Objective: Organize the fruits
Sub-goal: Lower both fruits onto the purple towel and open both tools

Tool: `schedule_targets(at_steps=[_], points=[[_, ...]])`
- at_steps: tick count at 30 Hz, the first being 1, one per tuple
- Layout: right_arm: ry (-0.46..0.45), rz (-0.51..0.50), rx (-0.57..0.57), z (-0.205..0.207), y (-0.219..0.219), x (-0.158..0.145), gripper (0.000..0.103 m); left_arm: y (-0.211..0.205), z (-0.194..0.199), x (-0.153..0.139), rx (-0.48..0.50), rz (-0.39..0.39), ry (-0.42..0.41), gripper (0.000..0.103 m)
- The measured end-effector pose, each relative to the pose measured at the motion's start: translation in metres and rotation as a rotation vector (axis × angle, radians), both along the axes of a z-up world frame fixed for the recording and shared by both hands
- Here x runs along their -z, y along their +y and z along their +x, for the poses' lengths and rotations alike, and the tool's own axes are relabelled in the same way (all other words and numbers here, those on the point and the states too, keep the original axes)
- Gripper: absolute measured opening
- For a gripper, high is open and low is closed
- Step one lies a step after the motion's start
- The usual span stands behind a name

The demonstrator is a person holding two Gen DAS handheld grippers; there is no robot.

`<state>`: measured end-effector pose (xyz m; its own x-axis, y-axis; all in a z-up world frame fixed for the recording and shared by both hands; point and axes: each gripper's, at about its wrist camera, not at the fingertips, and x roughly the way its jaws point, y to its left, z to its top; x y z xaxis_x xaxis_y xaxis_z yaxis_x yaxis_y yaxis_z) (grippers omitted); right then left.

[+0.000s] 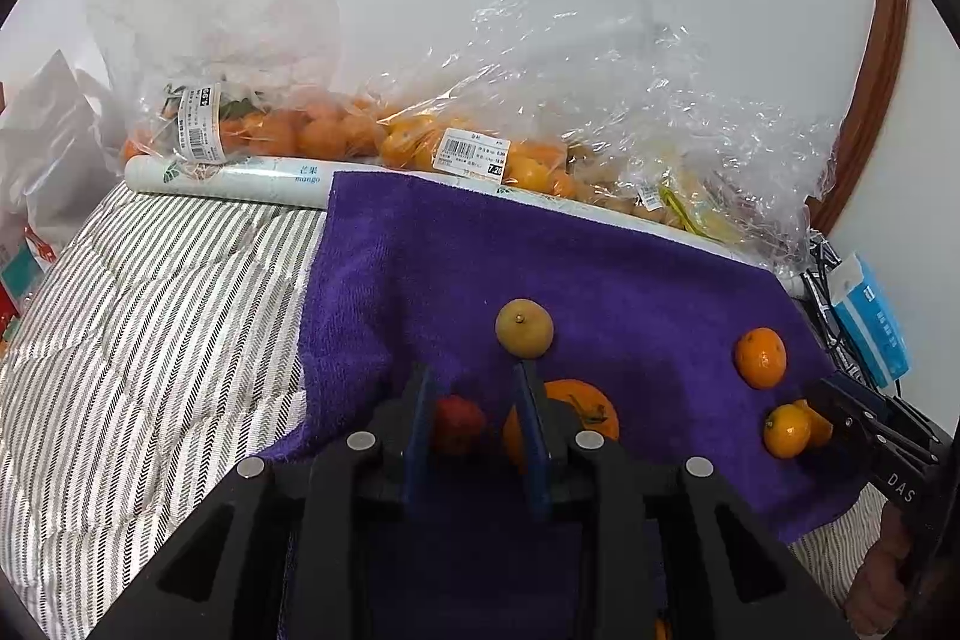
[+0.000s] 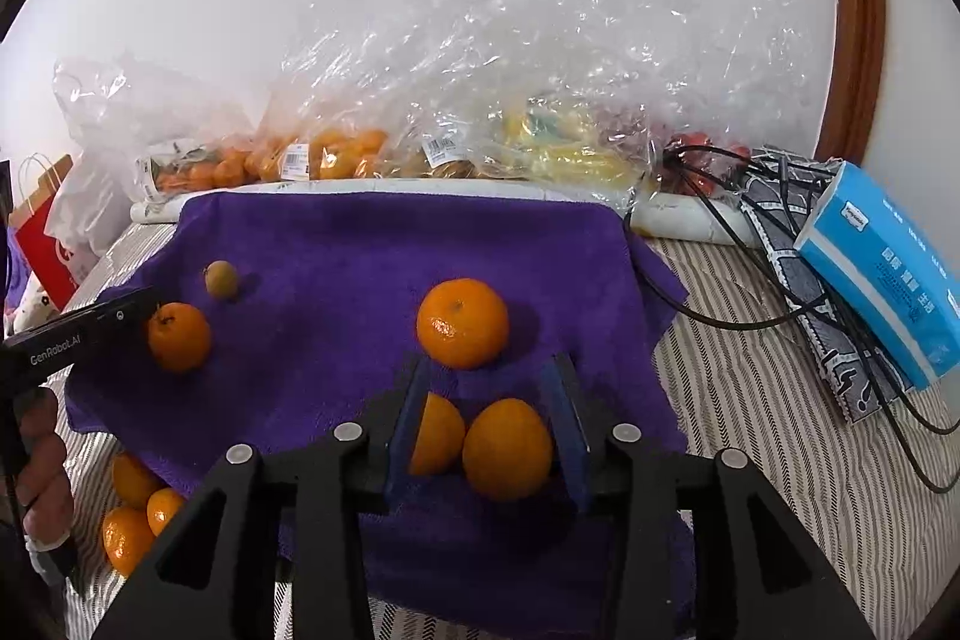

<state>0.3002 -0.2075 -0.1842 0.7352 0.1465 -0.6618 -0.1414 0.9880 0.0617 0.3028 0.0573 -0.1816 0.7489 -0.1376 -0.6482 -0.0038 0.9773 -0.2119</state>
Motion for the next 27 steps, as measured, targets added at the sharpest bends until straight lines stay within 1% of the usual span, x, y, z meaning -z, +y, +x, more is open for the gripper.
schedule_targets(at_steps=[1,2,3,5,8,13,18,27], points=[[-0.002,0.003,0.001,0.000,0.000,0.000,0.048,0.001,-0.001,-0.001,0.001,-0.008,-0.005,0.031],[-0.005,0.006,0.004,0.000,0.000,-0.001,0.049,0.002,-0.002,-0.002,0.003,-0.019,-0.011,0.040],[-0.006,0.008,0.006,0.000,-0.001,-0.001,0.050,0.003,-0.003,-0.003,0.008,-0.032,-0.019,0.048],[-0.007,0.016,0.011,0.000,-0.002,-0.002,0.051,0.003,-0.006,-0.007,0.019,-0.052,-0.044,0.048],[-0.010,0.028,0.018,-0.001,-0.003,-0.003,0.054,0.001,-0.010,-0.012,0.031,-0.050,-0.074,0.051],[-0.025,0.028,0.019,-0.004,-0.002,-0.005,0.061,-0.005,-0.011,-0.015,0.053,-0.047,-0.080,0.055],[-0.034,0.011,0.007,-0.009,0.003,-0.009,0.061,-0.010,-0.014,-0.019,0.064,-0.038,-0.086,0.058],[-0.079,-0.020,-0.016,-0.019,0.014,-0.014,0.063,-0.010,-0.019,-0.024,0.072,-0.045,-0.104,0.059]])
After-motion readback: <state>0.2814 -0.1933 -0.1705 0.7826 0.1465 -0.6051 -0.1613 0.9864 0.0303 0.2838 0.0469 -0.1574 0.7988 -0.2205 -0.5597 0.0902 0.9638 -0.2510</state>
